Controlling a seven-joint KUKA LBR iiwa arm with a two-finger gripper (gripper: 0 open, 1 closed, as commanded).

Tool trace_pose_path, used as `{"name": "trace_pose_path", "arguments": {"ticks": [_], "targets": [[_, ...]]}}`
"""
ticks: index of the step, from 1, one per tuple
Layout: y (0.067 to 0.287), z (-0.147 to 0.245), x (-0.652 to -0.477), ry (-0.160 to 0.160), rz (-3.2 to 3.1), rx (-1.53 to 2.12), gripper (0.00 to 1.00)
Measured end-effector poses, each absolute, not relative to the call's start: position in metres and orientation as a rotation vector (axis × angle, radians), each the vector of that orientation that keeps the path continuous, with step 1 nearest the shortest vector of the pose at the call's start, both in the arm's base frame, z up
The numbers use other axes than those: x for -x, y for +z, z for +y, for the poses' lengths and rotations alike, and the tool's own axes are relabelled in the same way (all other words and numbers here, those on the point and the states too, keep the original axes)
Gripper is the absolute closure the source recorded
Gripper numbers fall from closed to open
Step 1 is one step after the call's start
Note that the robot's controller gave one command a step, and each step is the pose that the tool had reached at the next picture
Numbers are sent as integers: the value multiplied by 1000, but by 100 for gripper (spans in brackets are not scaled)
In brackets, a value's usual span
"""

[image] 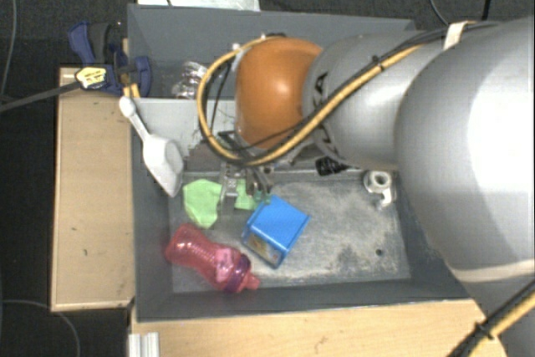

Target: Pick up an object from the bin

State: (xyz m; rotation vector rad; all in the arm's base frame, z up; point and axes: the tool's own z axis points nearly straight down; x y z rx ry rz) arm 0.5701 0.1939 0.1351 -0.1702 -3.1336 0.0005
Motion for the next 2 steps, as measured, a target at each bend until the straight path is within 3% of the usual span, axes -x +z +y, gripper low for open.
{"name": "trace_pose_path", "arguments": {"ticks": [2], "targets": [[168,194,-572,-3,-3141,169,100]]}}
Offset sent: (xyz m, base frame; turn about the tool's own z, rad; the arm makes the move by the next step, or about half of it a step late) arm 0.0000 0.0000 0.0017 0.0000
